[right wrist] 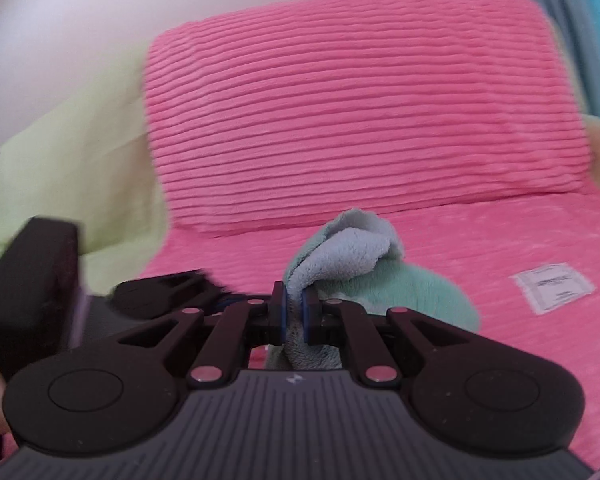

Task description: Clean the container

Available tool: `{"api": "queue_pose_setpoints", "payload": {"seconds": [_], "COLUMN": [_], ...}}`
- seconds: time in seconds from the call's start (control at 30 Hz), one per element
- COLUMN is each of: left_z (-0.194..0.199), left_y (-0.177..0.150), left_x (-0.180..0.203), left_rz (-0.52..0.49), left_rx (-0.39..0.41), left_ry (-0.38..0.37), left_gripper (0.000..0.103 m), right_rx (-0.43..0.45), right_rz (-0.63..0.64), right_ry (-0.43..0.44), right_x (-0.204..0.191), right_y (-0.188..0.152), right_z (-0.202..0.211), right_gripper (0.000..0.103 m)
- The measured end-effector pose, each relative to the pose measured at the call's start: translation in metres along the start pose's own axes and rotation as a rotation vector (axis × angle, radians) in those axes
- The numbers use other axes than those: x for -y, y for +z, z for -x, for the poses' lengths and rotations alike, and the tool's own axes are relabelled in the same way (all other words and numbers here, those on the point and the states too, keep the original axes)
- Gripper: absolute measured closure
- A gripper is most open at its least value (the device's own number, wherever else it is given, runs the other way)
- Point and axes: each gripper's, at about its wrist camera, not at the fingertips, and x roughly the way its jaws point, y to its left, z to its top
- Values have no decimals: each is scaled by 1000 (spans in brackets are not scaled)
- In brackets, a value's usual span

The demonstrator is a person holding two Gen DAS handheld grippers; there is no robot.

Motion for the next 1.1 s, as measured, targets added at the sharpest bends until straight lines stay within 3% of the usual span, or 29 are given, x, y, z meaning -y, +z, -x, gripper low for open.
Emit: {"api": "queue_pose_setpoints", "payload": {"seconds": [0.2, 0.47, 0.57, 0.7, 0.77, 0.9, 1.1], "left_z": [-2, -5, -5, -4, -3, -3, -12], "left_y": [0, 0, 1, 1, 1, 0, -5], "left_x": [-5, -3, -2, -3, -7, -26, -38], "left_rz": [-7, -15, -20, 0, 30, 191, 309], "left_rx": [3, 5, 8, 0, 0, -4, -27], "left_ry": [-7, -3, -4, -11, -22, -93, -157], "left_gripper": [14, 14, 14, 14, 13, 12, 11], "right_rx": [-15, 51, 63, 57, 55, 55, 54], "right_rz": [16, -70, -132, -100, -104, -109, -110], "right_ry": [43, -172, -163, -164, -164, -160, -163], "right_x": [-5, 26, 35, 31, 34, 36, 36], "right_y": [-1, 5, 4, 4, 5, 4, 2], "right_z": [-2, -2, -1, -1, 0, -1, 1], "right_gripper": [98, 98, 98, 98, 98, 98, 98]}}
